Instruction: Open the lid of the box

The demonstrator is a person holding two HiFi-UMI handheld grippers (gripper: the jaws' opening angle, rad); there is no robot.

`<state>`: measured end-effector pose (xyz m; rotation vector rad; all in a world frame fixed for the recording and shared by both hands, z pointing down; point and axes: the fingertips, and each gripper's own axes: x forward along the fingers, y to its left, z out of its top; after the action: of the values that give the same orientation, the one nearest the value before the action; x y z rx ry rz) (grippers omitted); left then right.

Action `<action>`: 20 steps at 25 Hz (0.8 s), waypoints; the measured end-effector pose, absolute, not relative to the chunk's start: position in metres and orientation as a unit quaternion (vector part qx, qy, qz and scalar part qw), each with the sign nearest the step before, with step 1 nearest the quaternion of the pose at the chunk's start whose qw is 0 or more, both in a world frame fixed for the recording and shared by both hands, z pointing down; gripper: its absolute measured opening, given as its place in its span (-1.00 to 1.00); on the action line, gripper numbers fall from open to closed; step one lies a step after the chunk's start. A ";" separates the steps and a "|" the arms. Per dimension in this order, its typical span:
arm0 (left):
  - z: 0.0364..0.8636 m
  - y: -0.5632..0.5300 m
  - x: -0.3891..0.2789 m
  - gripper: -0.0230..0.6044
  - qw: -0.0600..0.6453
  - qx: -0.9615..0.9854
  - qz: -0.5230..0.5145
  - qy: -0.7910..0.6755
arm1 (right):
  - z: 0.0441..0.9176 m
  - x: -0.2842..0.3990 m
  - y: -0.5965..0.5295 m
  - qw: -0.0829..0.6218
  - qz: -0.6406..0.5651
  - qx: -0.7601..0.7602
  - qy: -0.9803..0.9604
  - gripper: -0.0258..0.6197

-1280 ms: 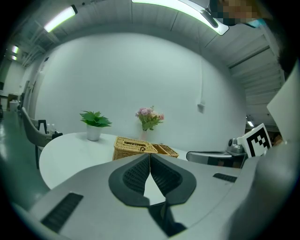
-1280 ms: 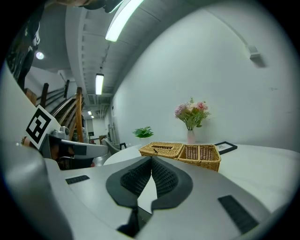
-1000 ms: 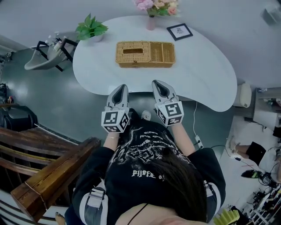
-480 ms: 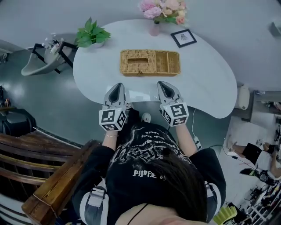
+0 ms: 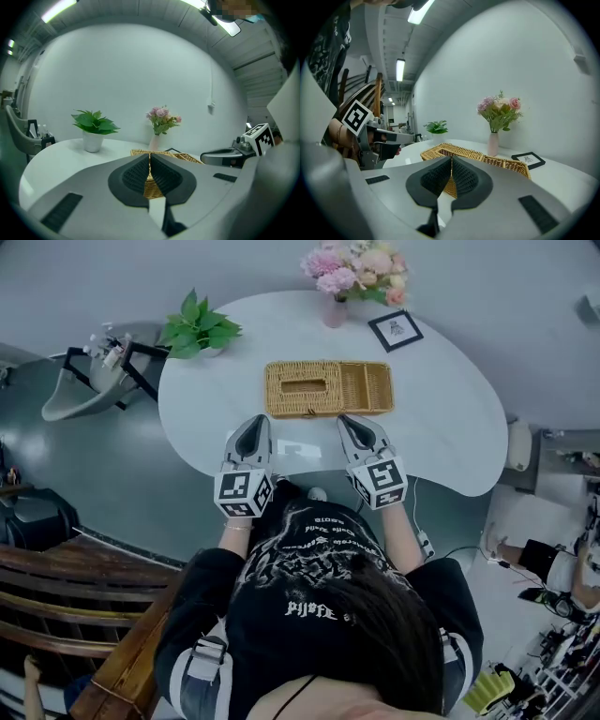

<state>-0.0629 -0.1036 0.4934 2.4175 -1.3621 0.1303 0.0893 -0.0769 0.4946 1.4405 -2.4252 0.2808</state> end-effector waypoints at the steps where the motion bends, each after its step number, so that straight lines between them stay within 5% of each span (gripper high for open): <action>1: 0.495 -0.107 -0.065 -0.85 0.182 0.858 0.047 -0.479 | 0.494 0.087 -0.081 0.156 0.097 0.499 -0.847 -0.84; 20: 0.501 -0.139 -0.079 -0.85 0.197 0.859 0.051 -0.470 | 0.505 0.043 -0.098 0.292 0.088 0.354 -0.884 -0.64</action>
<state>-0.0791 -0.1387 0.5013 2.4055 -1.3164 0.1439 0.0425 -0.0981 0.5049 0.9439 -2.3570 0.2358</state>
